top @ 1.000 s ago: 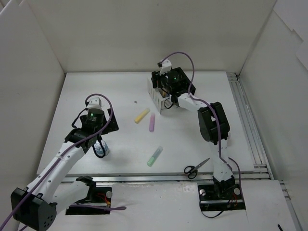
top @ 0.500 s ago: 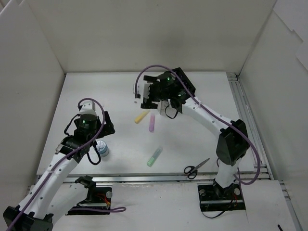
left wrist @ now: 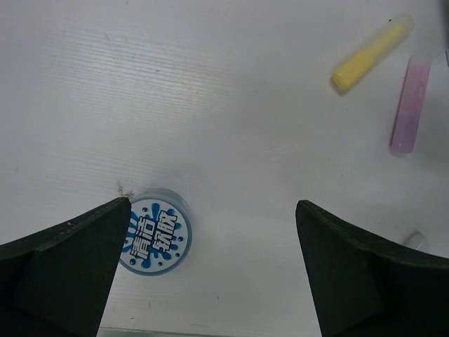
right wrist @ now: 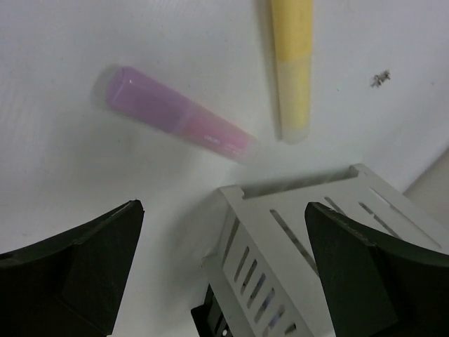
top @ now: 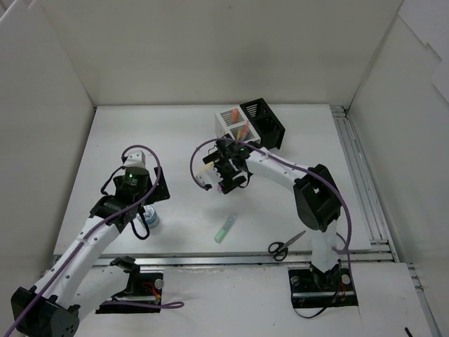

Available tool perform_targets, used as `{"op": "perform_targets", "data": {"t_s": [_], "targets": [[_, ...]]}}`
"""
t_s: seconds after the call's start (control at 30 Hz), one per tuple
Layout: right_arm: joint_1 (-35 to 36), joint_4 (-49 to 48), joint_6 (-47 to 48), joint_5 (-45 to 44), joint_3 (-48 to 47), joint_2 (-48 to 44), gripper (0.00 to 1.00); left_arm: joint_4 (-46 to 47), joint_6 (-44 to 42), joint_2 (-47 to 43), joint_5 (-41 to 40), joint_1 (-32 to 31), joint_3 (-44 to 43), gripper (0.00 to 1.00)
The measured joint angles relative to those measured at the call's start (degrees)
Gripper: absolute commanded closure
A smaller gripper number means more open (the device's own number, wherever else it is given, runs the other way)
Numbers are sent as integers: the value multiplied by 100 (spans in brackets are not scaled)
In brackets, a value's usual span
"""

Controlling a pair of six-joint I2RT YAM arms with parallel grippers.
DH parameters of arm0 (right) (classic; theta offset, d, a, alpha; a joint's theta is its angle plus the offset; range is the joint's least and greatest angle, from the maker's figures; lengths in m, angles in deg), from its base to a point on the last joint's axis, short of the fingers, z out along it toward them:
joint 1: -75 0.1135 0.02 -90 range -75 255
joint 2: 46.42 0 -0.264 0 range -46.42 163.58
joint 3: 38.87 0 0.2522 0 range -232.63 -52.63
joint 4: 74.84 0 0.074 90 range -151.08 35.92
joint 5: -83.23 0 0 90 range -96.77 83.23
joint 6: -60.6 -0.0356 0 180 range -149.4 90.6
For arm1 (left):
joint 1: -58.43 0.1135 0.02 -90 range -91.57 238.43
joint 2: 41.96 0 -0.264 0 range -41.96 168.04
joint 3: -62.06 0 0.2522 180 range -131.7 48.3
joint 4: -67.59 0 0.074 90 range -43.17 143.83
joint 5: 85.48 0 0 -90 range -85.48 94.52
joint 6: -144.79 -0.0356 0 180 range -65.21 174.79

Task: Sort the stationery into containers
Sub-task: Pick up the pen from the center of the board.

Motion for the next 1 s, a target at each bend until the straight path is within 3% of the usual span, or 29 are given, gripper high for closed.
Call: {"op": "perform_targets", "data": {"t_s": [0.23,0.47,0.57,0.6,0.63,1.0], "targets": [[125,42,210,70,-350,879,2,4,-81,83,59,0,-2,0],[229,44,258,264,-505,1073,7,74,-177,81,188,0,0,0],[267,39,302,284,-560,1132,27,107,-208,85,188,-2,0,0],[271,33,308,284,-579,1150,39,116,-214,96,188,0,0,0],[271,17,330,295,-588,1167,41,131,-225,114,188,0,0,1],[407,-17,737,59,-649,1266,37,243,-358,271,190,0,0,1]]}}
